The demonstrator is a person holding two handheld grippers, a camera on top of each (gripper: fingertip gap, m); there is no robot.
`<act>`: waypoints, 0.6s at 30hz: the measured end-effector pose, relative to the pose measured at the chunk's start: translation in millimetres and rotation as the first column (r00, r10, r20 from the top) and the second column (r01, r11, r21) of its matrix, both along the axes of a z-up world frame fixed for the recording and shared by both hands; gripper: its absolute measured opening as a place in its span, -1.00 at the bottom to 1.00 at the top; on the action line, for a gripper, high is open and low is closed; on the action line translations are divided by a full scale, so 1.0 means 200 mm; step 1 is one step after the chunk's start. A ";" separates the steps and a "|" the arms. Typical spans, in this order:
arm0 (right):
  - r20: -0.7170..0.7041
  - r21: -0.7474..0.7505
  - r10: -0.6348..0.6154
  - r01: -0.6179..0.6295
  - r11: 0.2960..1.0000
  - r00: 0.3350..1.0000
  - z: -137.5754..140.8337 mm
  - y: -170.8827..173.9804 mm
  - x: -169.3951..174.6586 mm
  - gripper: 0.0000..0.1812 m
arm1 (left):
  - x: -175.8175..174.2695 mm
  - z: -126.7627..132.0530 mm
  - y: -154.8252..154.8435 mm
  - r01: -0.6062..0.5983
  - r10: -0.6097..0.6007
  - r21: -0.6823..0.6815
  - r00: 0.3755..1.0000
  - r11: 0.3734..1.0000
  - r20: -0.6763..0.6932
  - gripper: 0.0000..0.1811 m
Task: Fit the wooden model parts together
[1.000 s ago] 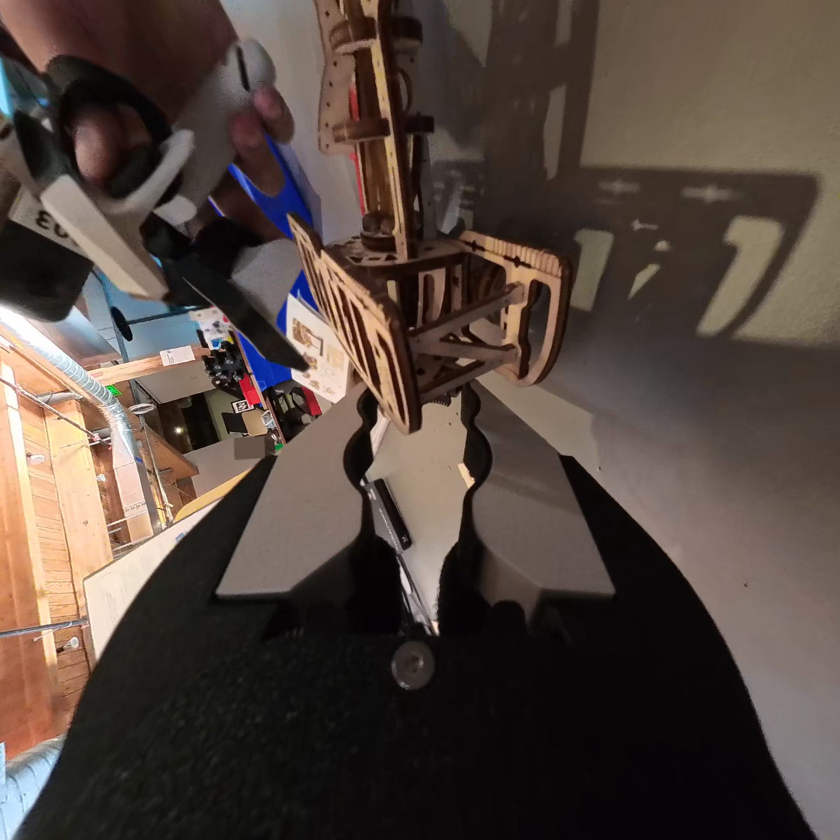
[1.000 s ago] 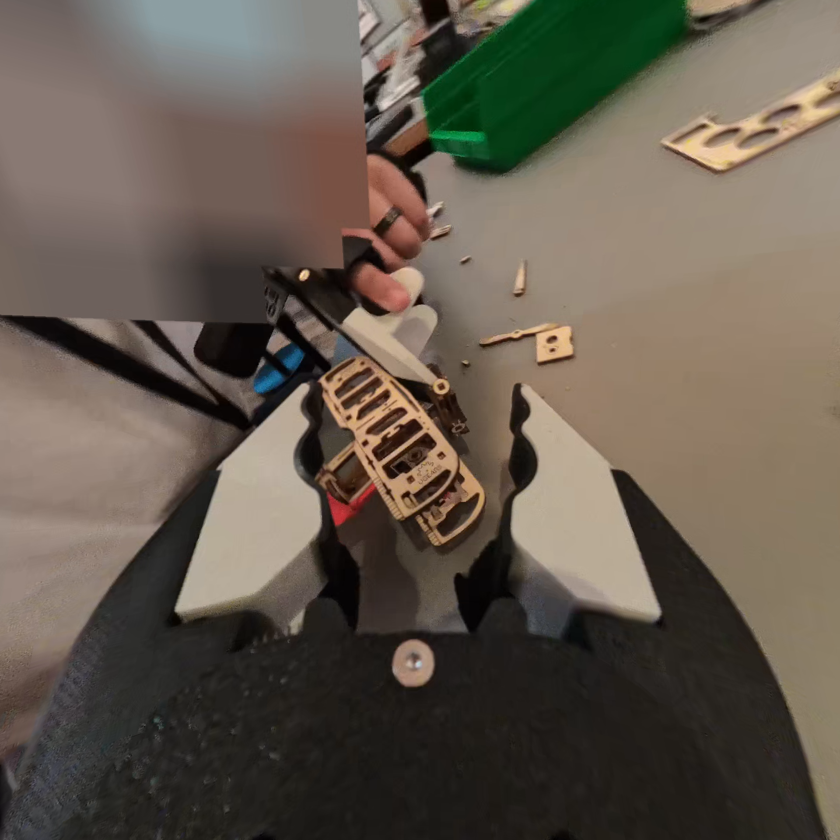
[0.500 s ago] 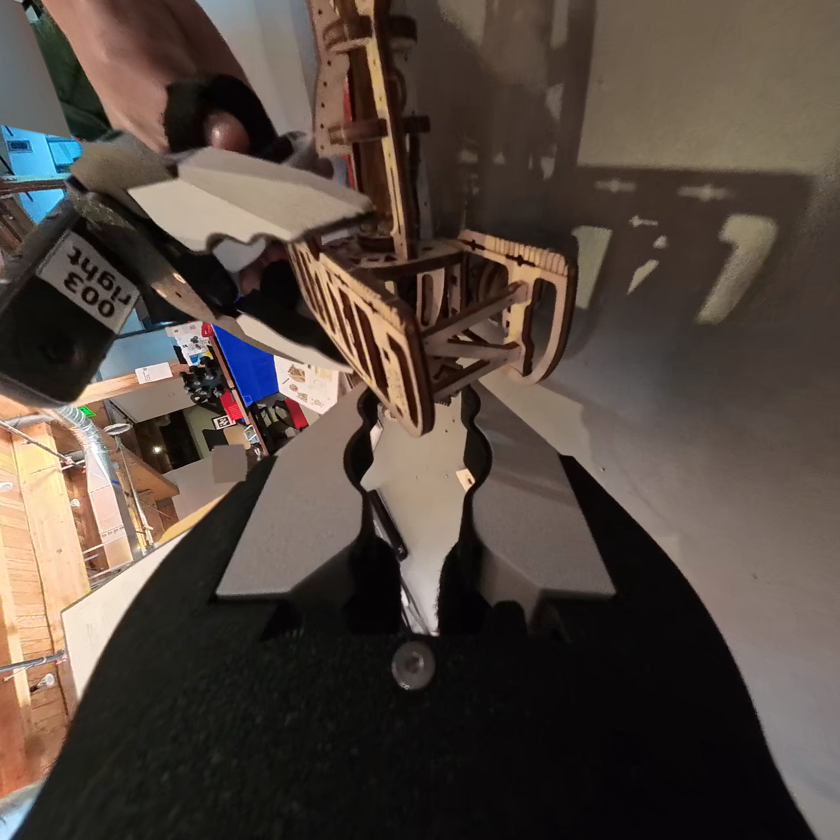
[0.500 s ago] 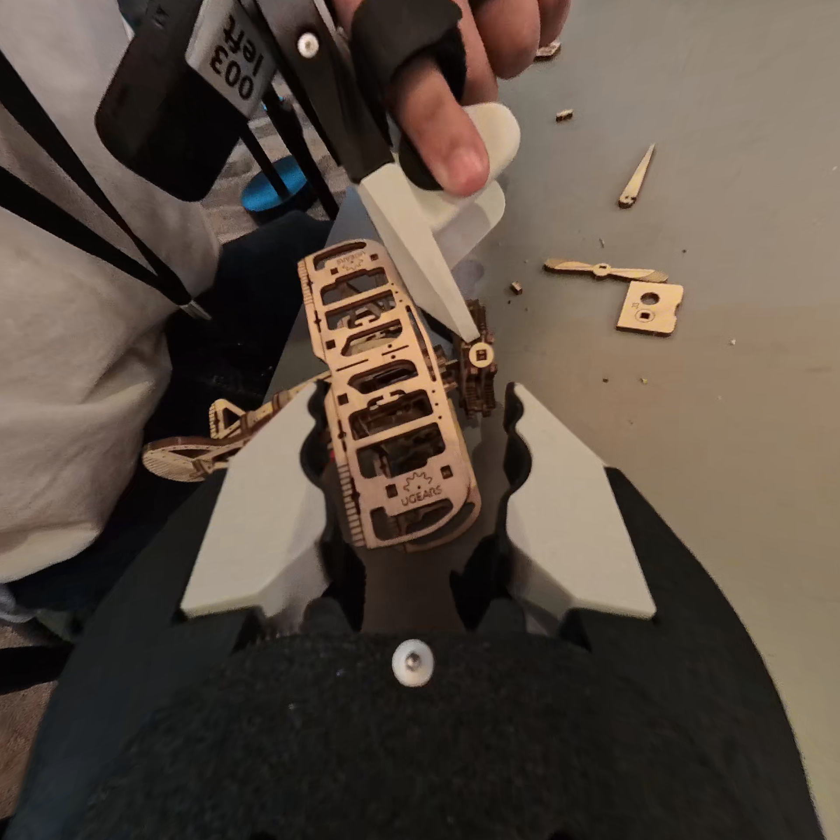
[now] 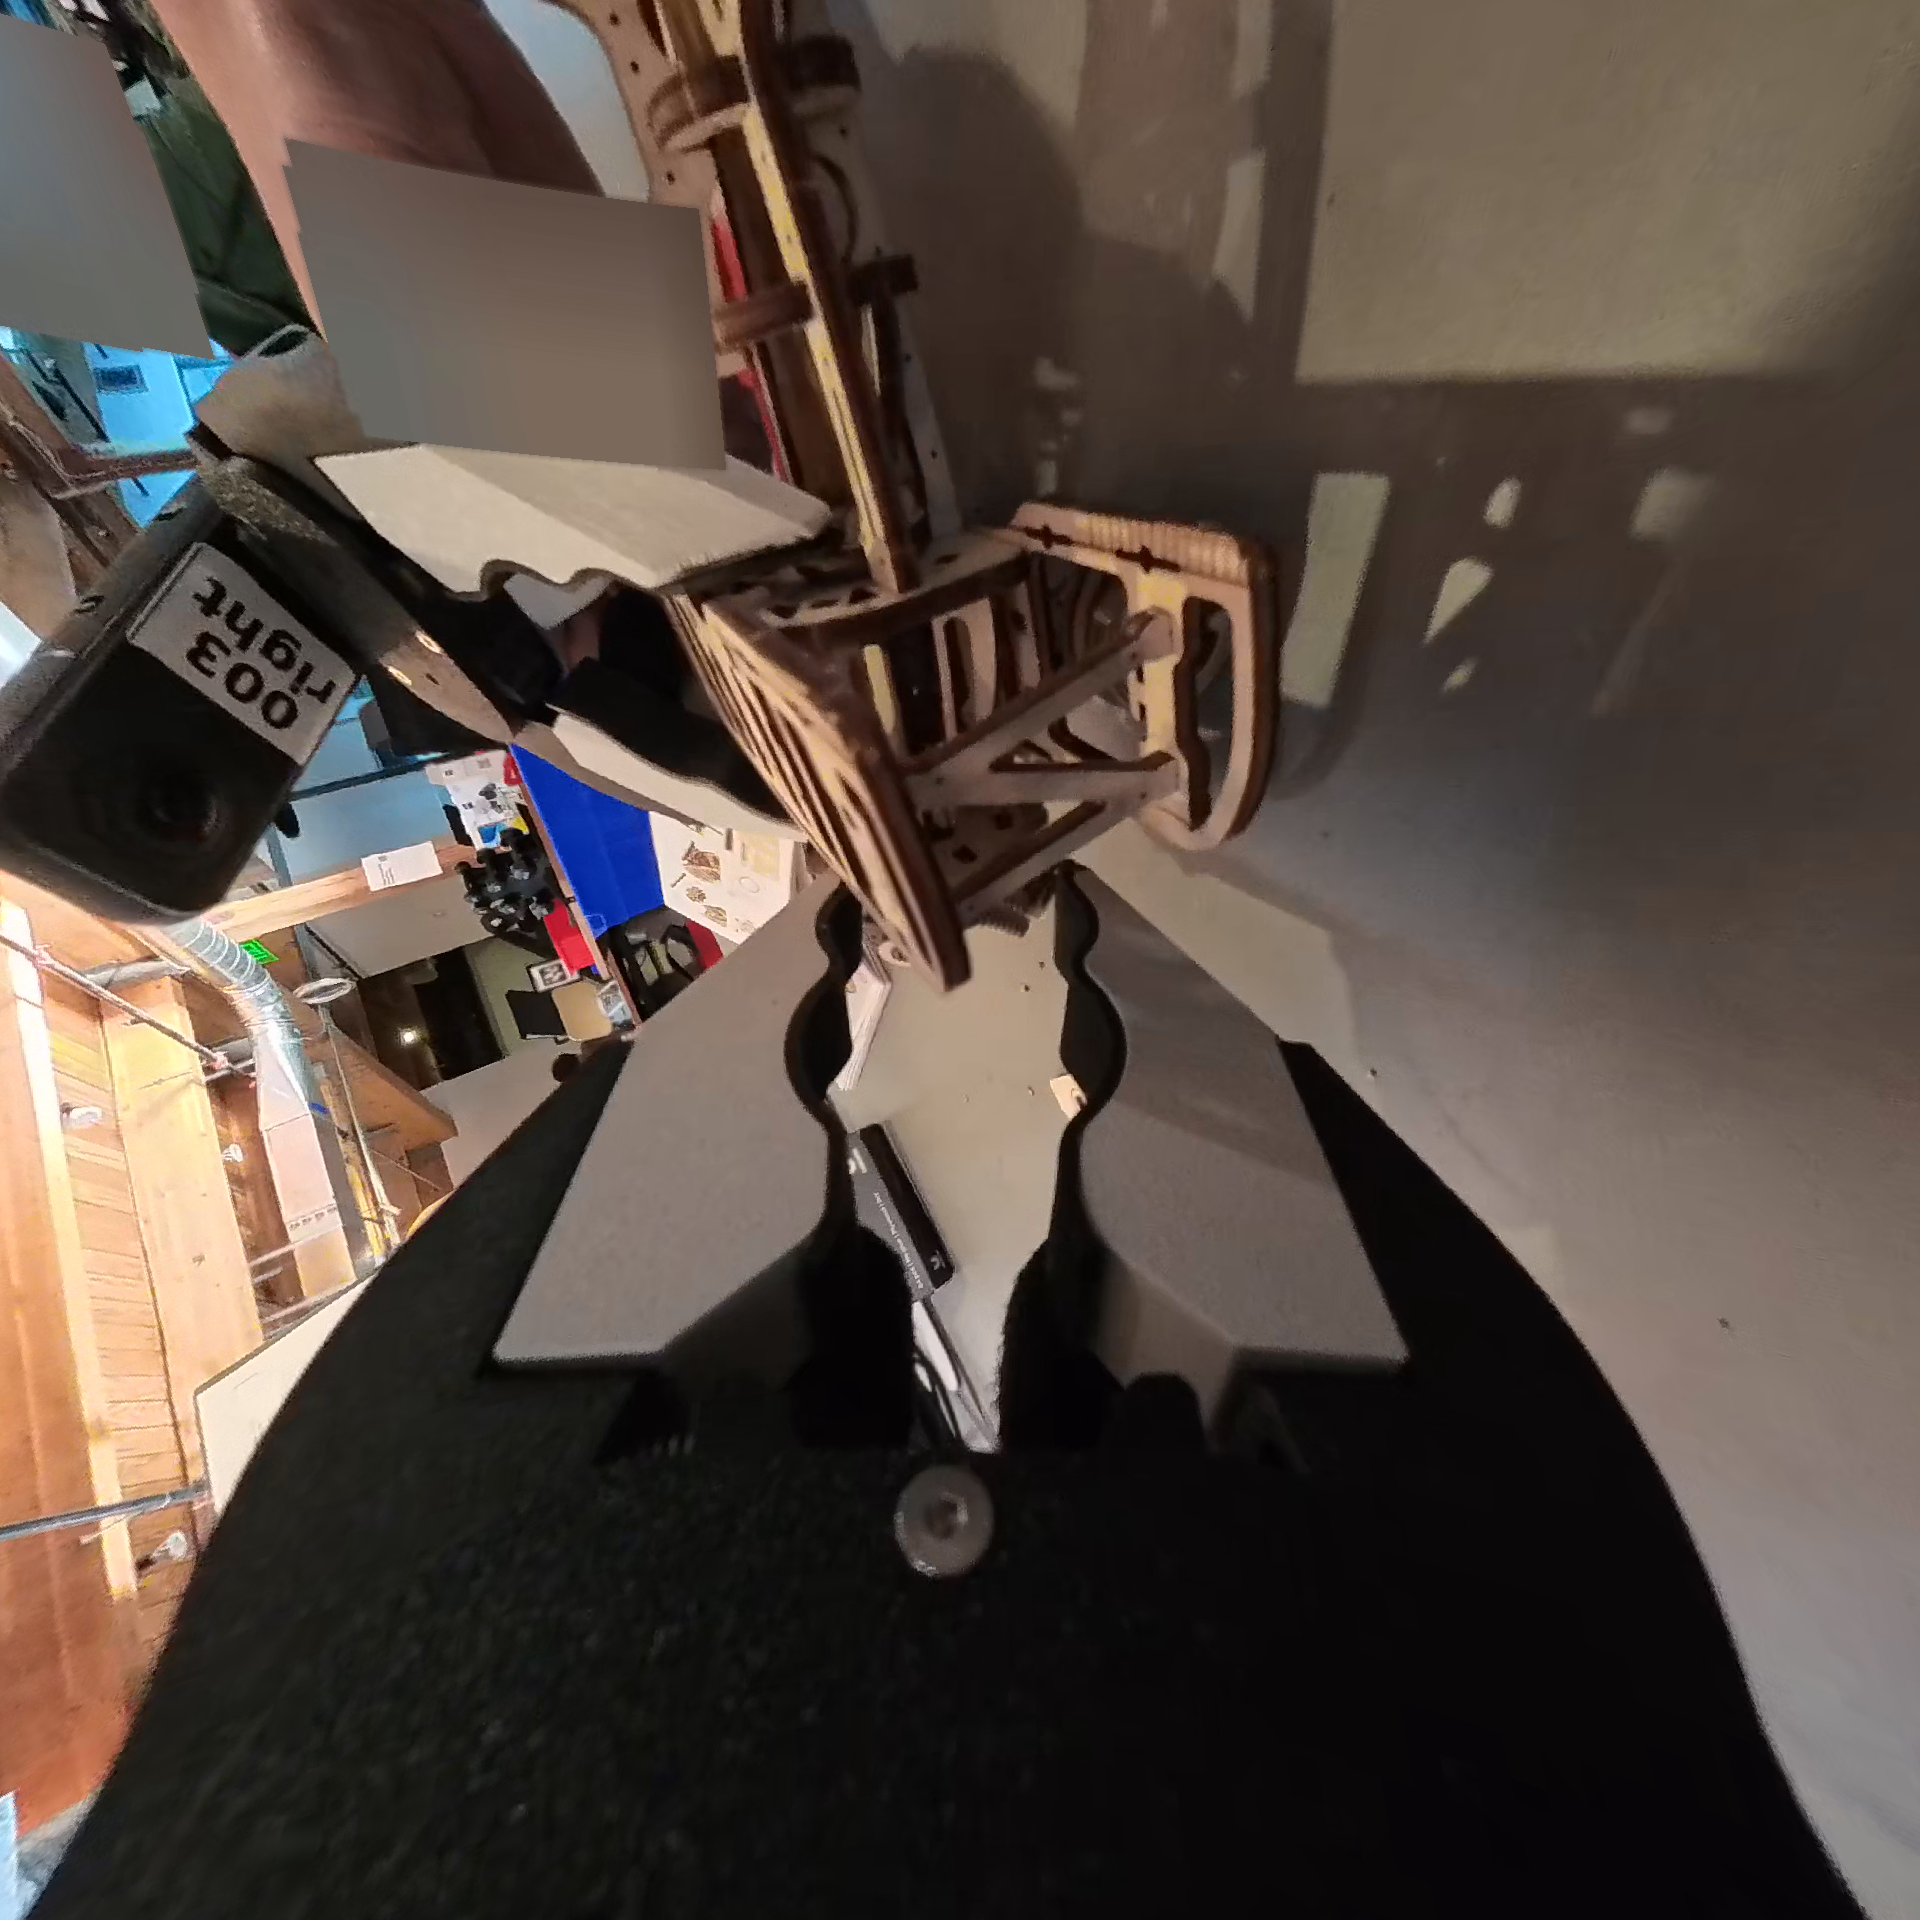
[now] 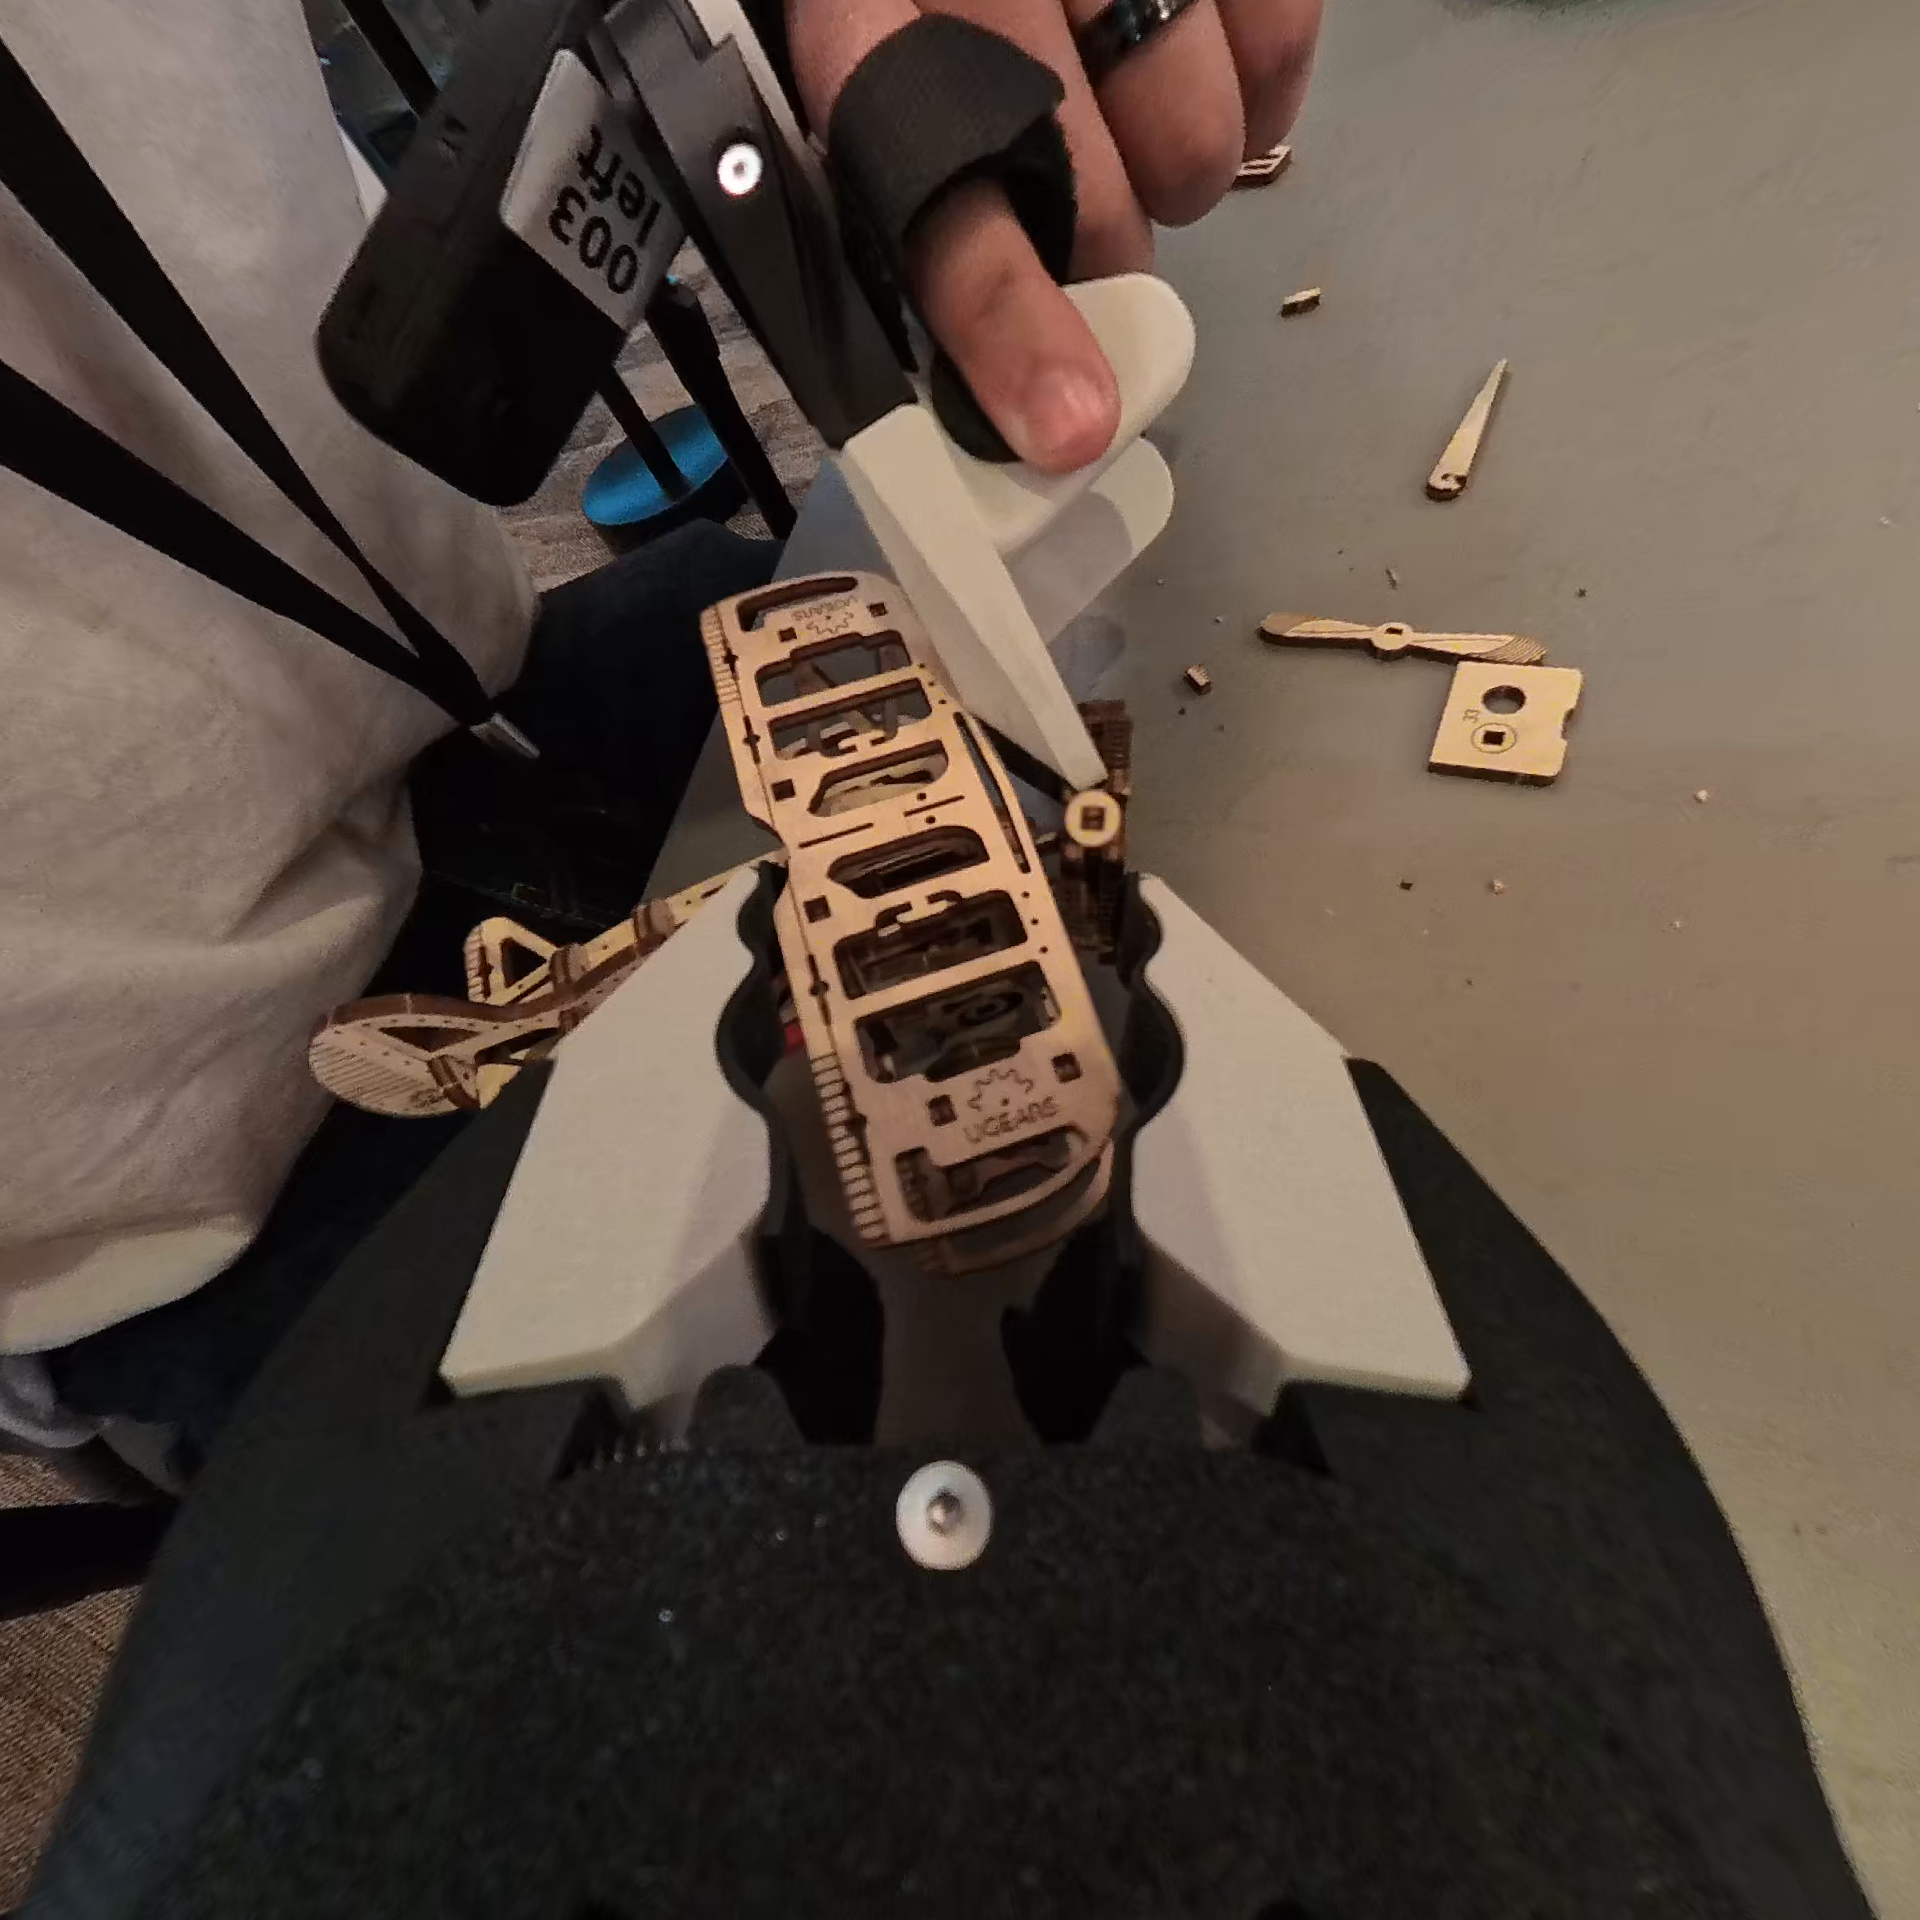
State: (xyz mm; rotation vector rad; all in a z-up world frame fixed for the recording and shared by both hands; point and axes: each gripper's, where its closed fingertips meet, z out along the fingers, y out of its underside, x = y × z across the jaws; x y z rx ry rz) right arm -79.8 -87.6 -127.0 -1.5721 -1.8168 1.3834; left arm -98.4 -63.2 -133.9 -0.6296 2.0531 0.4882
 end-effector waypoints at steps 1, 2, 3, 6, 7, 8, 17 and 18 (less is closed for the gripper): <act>-0.002 -0.004 -0.002 0.002 1.000 1.000 0.00 0.00 0.00 -0.30 | 0.00 0.00 0.01 -0.002 0.002 0.005 1.000 1.000 0.002 -0.62; -0.006 -0.008 0.000 0.000 1.000 1.000 0.00 0.00 0.00 -0.31 | 0.00 0.00 0.01 0.002 -0.002 0.005 1.000 1.000 0.012 -0.62; -0.009 -0.007 0.000 0.000 1.000 1.000 0.00 0.00 0.01 -0.31 | -0.01 0.00 0.01 0.002 -0.002 -0.001 1.000 1.000 0.024 -0.62; -0.012 -0.010 -0.003 0.003 1.000 1.000 0.00 0.00 0.00 -0.31 | -0.01 0.00 0.01 -0.014 0.015 -0.035 0.999 0.999 0.044 -0.62; -0.013 -0.009 -0.003 0.002 1.000 1.000 0.01 0.00 0.01 -0.31 | -0.01 0.00 0.01 -0.009 0.011 -0.032 0.999 0.999 0.047 -0.62; -0.014 -0.004 -0.005 0.005 1.000 1.000 0.00 0.01 0.01 -0.30 | -0.01 0.00 0.01 -0.009 0.010 -0.025 0.999 1.000 0.051 -0.61; -0.031 -0.030 -0.009 0.008 1.000 0.999 0.01 0.01 0.01 -0.33 | -0.17 -0.08 0.06 -0.176 0.272 -0.553 0.957 0.815 0.097 -0.57; -0.033 -0.026 -0.011 0.010 1.000 0.999 0.01 0.01 0.01 -0.31 | -0.15 -0.09 0.03 -0.168 0.307 -0.674 0.947 0.720 0.093 -0.58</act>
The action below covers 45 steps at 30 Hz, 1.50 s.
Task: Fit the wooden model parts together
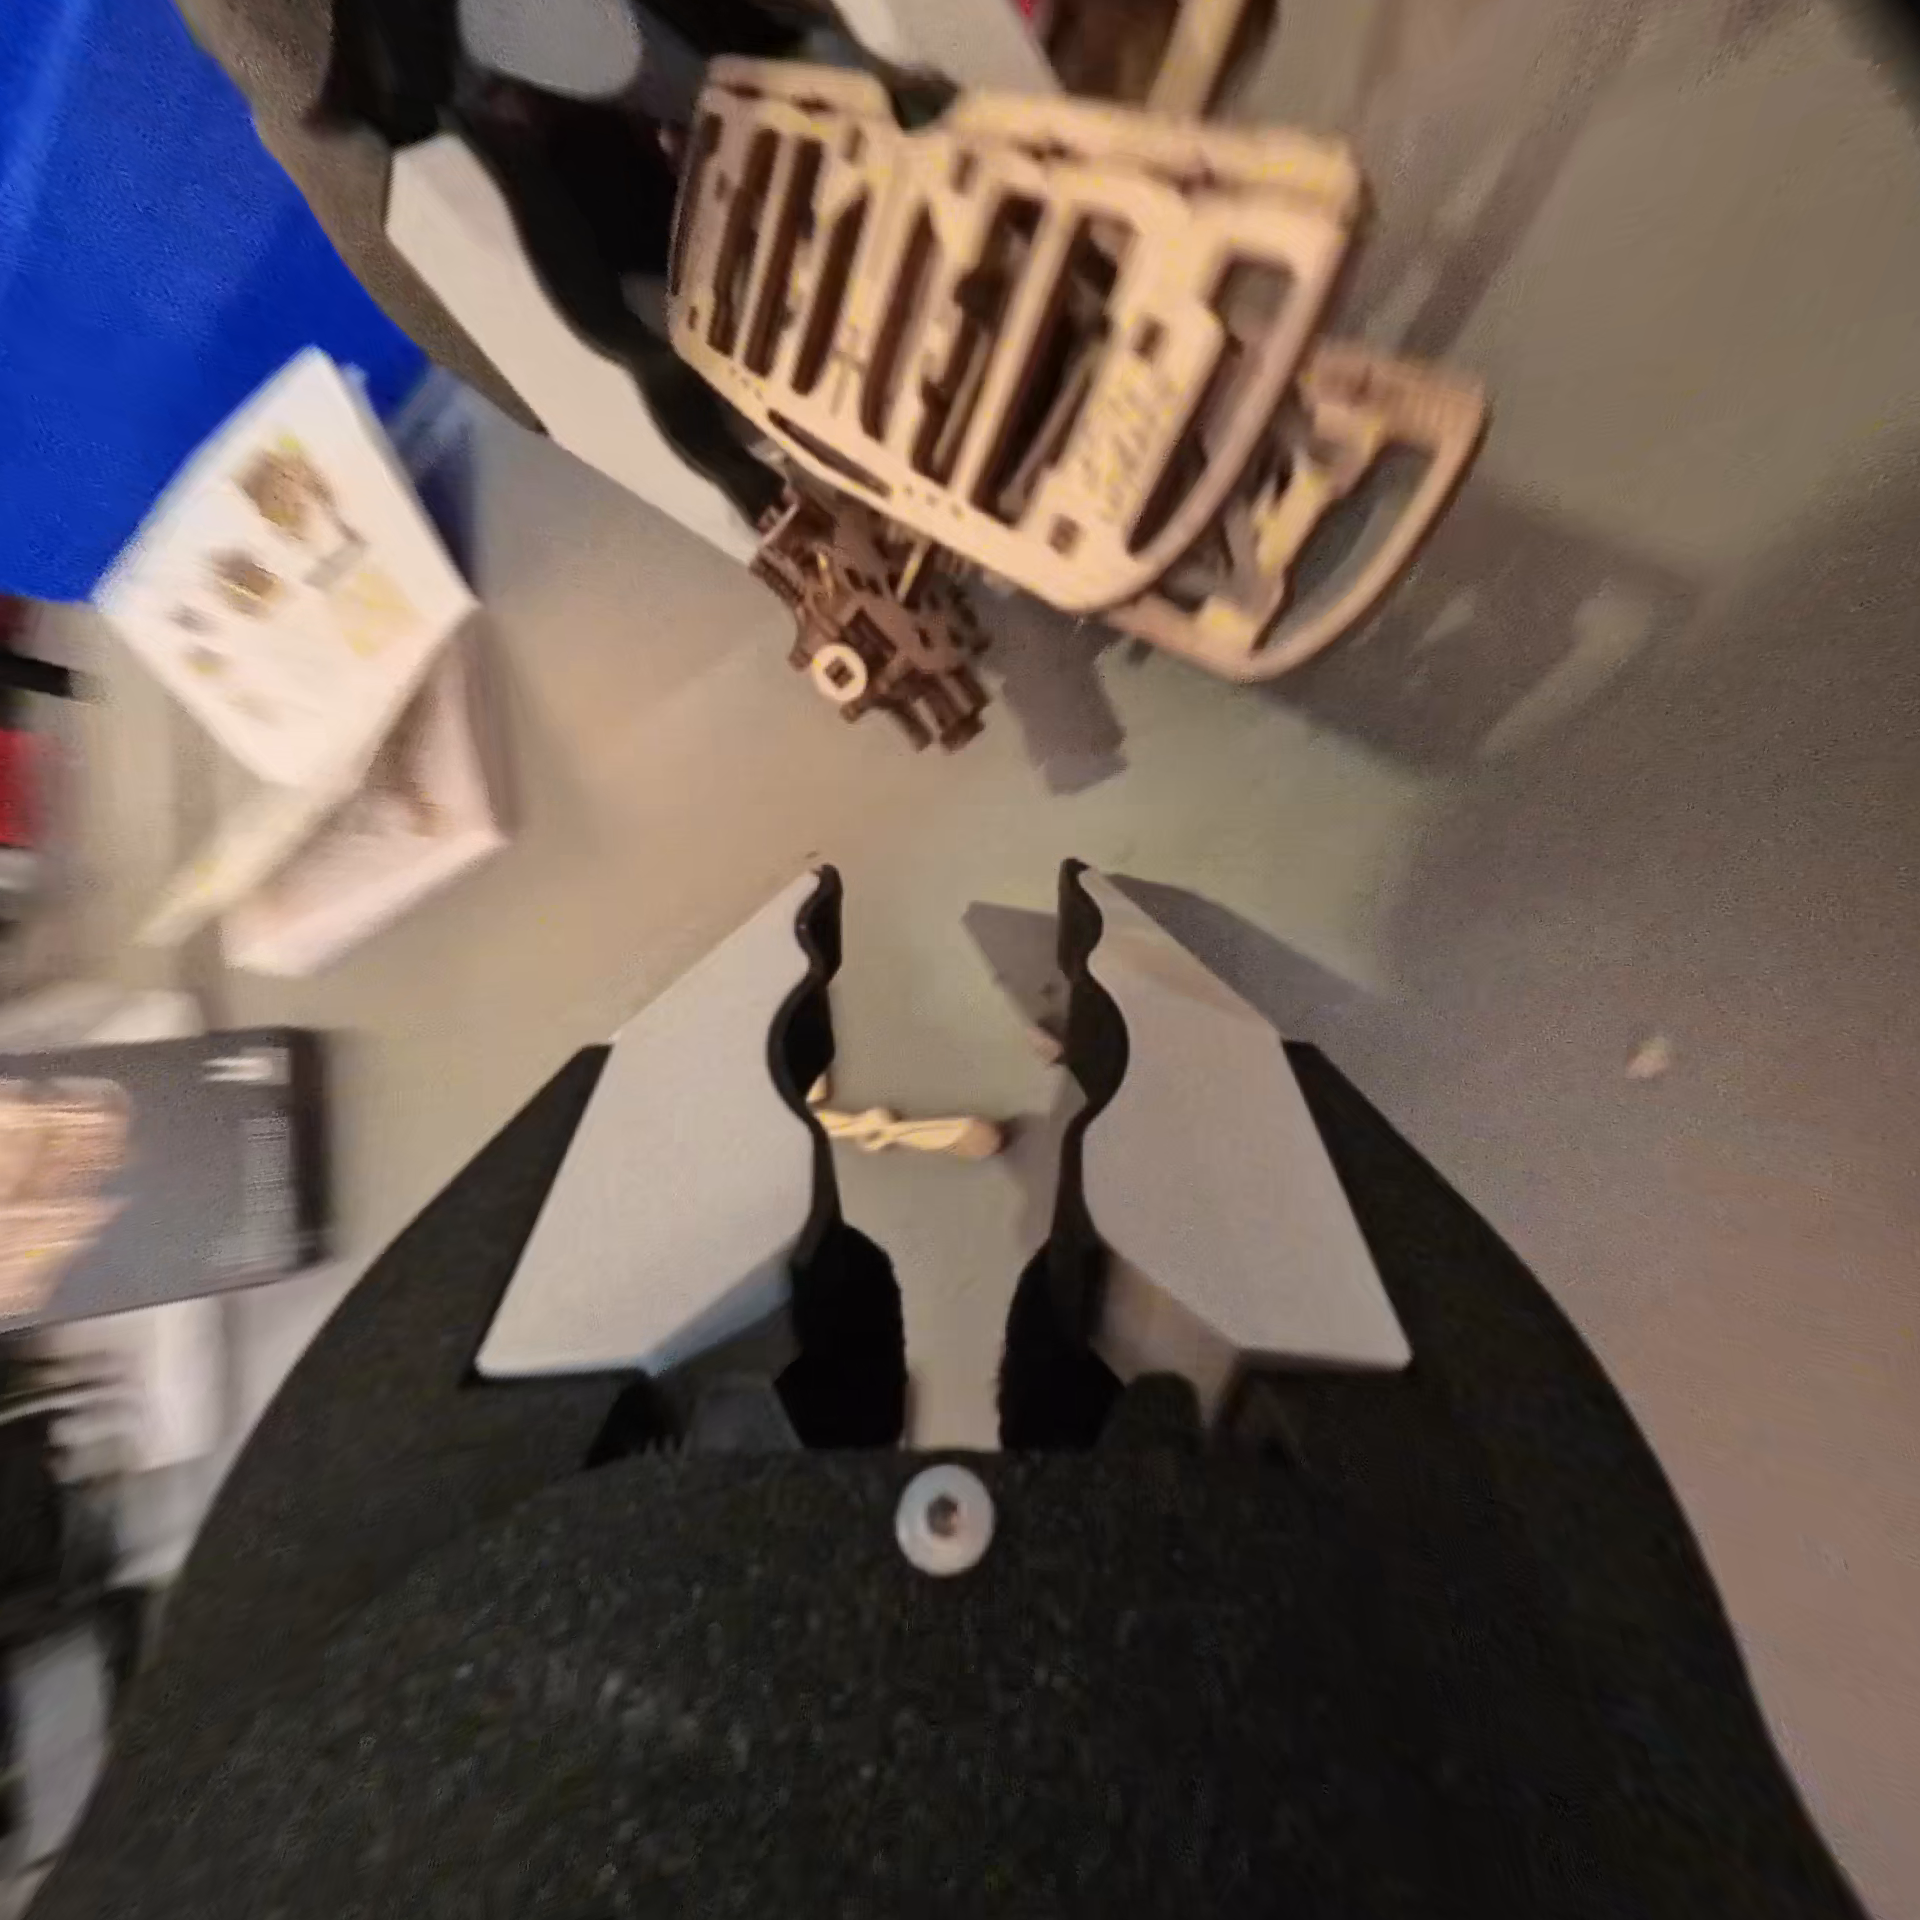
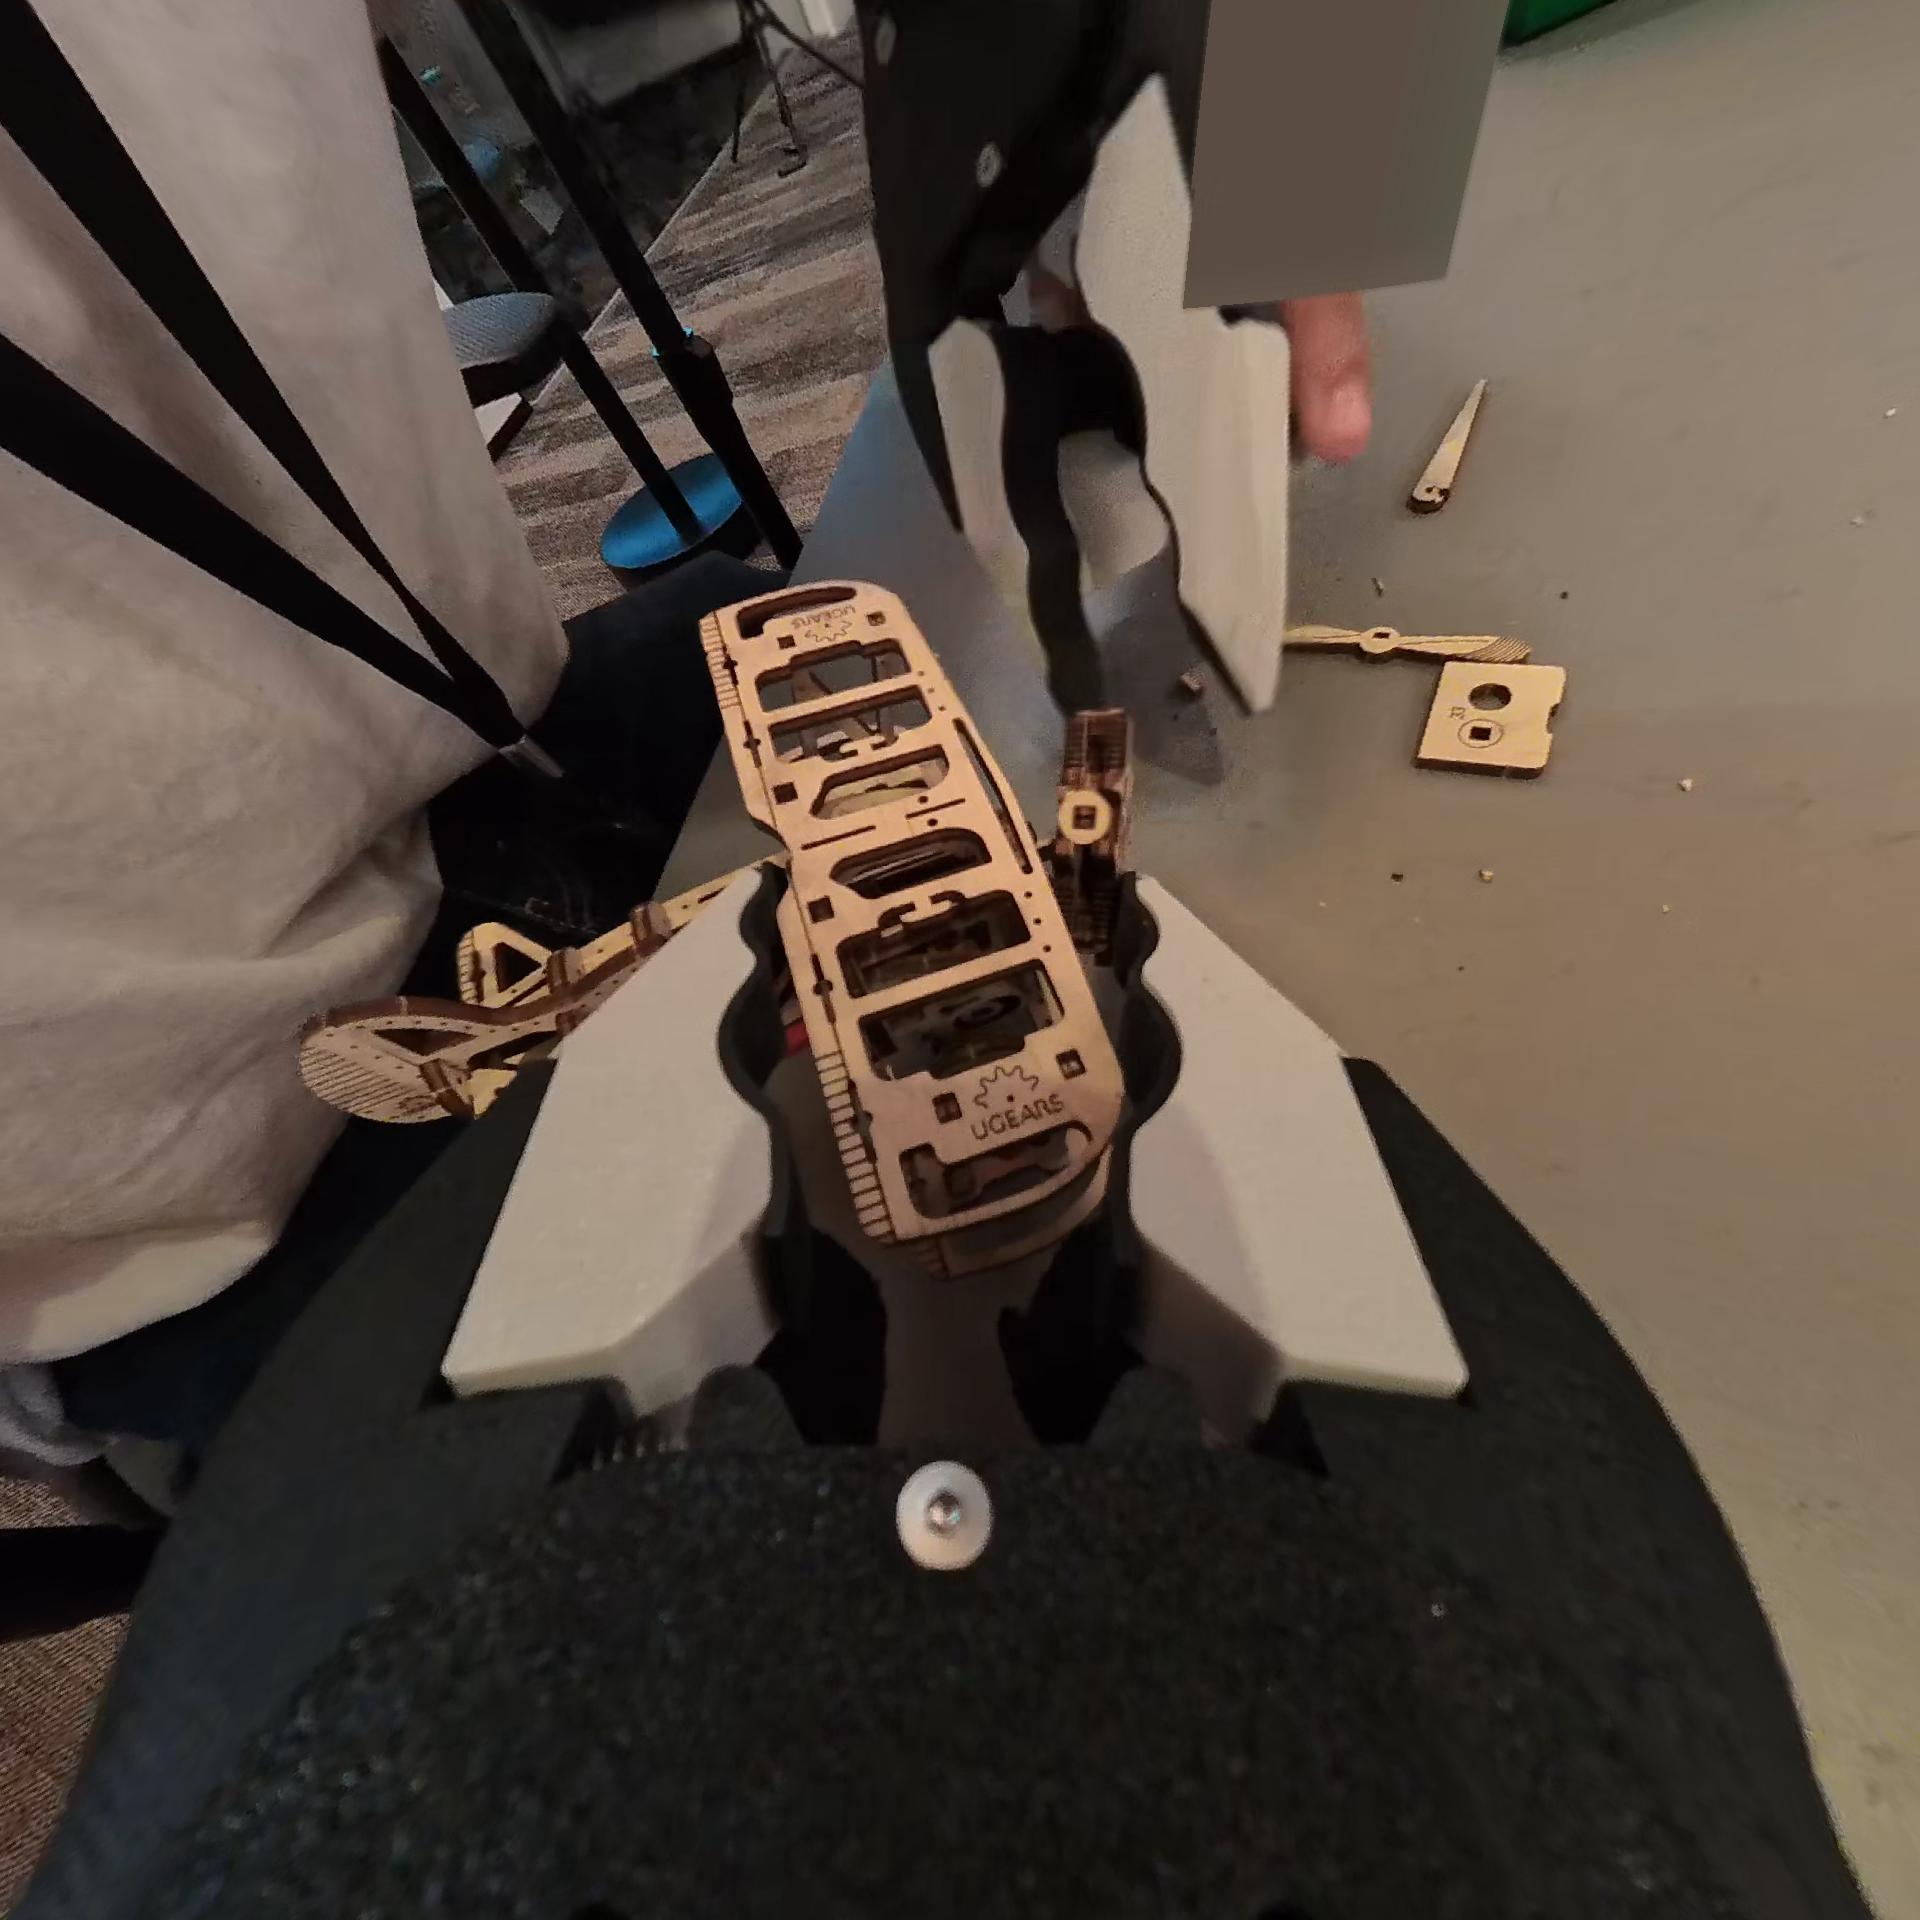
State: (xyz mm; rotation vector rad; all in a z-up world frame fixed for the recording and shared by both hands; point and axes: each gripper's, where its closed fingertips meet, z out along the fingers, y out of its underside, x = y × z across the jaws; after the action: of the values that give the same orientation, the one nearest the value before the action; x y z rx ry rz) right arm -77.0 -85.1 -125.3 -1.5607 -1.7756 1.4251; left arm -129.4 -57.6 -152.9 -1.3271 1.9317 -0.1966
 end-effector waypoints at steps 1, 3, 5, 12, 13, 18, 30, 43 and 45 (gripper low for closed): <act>-0.003 0.000 0.001 -0.001 1.000 1.000 0.00 0.00 0.00 -0.31 | 0.02 0.00 -0.04 -0.013 0.018 -0.142 0.999 0.990 0.038 -0.57; -0.005 0.001 -0.002 0.002 1.000 1.000 0.00 0.00 0.00 -0.31 | 0.07 0.02 -0.06 -0.034 0.080 -0.354 0.990 0.935 0.116 -0.60; -0.010 0.006 -0.005 0.005 1.000 1.000 0.00 0.00 0.01 -0.31 | 0.10 0.05 -0.06 -0.045 0.142 -0.476 0.975 0.878 0.170 -0.67; 0.007 0.024 -0.049 0.049 0.999 0.999 0.00 0.03 0.00 -0.32 | 0.17 0.08 -0.02 -0.039 0.224 -0.568 0.939 0.822 0.260 -0.91; 0.012 0.024 -0.057 0.056 0.998 0.998 0.00 0.03 0.00 -0.32 | 0.17 0.08 -0.02 -0.040 0.227 -0.561 0.937 0.827 0.267 -0.91; 0.040 0.034 -0.104 0.103 0.994 0.994 0.00 0.05 0.00 -0.32 | 0.18 0.05 0.00 -0.072 0.231 -0.530 0.943 0.845 0.240 -0.91; 0.042 0.142 -0.307 0.298 0.944 0.951 0.11 0.11 0.03 -0.23 | 0.18 0.02 -0.02 -0.104 0.273 -0.633 0.946 0.767 0.176 -0.92; 0.358 -0.239 -0.711 0.796 0.556 0.605 0.16 -0.10 0.26 0.01 | 0.20 0.05 -0.04 -0.129 0.293 -0.526 0.925 0.841 0.240 -0.91; 0.405 -0.193 -0.723 0.825 0.531 0.560 0.11 -0.13 0.24 0.06 | 0.20 0.05 -0.05 -0.142 0.306 -0.528 0.922 0.838 0.238 -0.91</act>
State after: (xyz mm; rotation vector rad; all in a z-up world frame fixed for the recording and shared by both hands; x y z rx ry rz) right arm -28.3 -110.7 -103.8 -2.4242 -0.6426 1.0955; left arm -88.9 -68.4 -143.5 -1.7282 1.4822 -0.7909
